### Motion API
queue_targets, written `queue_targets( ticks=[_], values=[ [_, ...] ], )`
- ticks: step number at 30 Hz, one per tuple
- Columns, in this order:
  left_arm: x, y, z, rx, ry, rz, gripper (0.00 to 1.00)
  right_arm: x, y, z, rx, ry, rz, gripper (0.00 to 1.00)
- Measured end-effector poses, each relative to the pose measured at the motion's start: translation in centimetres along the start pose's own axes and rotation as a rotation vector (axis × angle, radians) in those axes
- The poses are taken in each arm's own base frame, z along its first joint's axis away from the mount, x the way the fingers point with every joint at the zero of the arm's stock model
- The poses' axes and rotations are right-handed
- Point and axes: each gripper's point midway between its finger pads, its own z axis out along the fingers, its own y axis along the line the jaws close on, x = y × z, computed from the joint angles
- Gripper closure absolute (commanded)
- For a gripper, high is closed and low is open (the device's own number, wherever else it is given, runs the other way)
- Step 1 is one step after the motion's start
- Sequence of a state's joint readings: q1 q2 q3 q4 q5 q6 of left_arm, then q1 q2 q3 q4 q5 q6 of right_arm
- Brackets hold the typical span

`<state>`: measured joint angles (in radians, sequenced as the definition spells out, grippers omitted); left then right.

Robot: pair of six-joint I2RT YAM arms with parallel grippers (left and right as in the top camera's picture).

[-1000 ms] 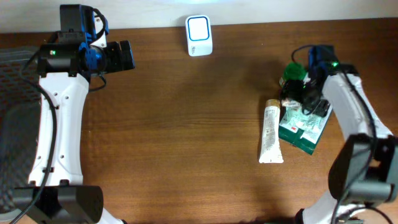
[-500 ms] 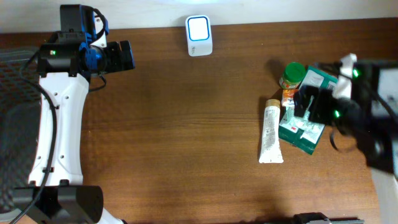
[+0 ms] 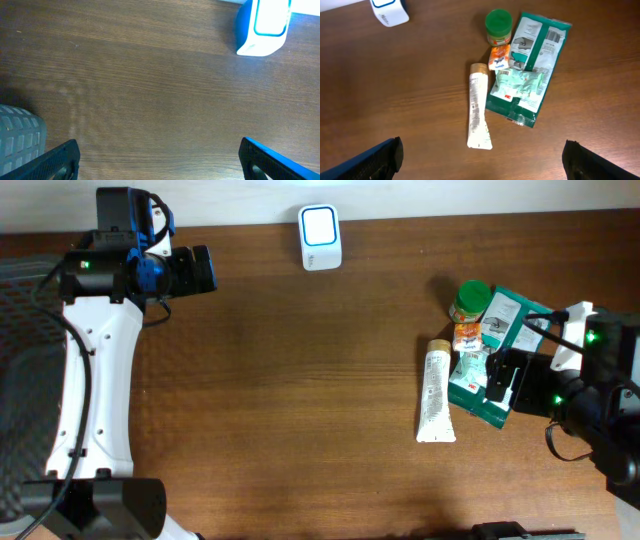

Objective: Scan the item barcode

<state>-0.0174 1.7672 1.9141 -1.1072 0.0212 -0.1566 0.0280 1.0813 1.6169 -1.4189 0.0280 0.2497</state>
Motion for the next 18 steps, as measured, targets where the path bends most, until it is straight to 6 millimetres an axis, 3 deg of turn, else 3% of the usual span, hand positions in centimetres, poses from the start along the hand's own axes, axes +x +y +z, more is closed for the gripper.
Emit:
queue_targets(
  ticks=[3, 7, 10, 18],
  values=[
    [0.0, 0.0, 0.0, 0.000, 0.000, 0.000, 0.01, -0.3, -0.2, 0.1, 0.011, -0.011, 0.000, 0.02],
    [0.0, 0.0, 0.0, 0.000, 0.000, 0.000, 0.01, -2.3, -0.5, 1.2, 0.032, -0.144, 0.008, 0.02],
    [0.0, 0.0, 0.0, 0.001, 0.000, 0.000, 0.01, -1.3, -1.3, 2.1, 0.036, -0.237, 0.016, 0.02],
    [0.0, 0.0, 0.0, 0.000, 0.000, 0.000, 0.01, 0.2, -2.3, 2.0, -0.045, -0.688, 0.060, 0.02]
  ],
)
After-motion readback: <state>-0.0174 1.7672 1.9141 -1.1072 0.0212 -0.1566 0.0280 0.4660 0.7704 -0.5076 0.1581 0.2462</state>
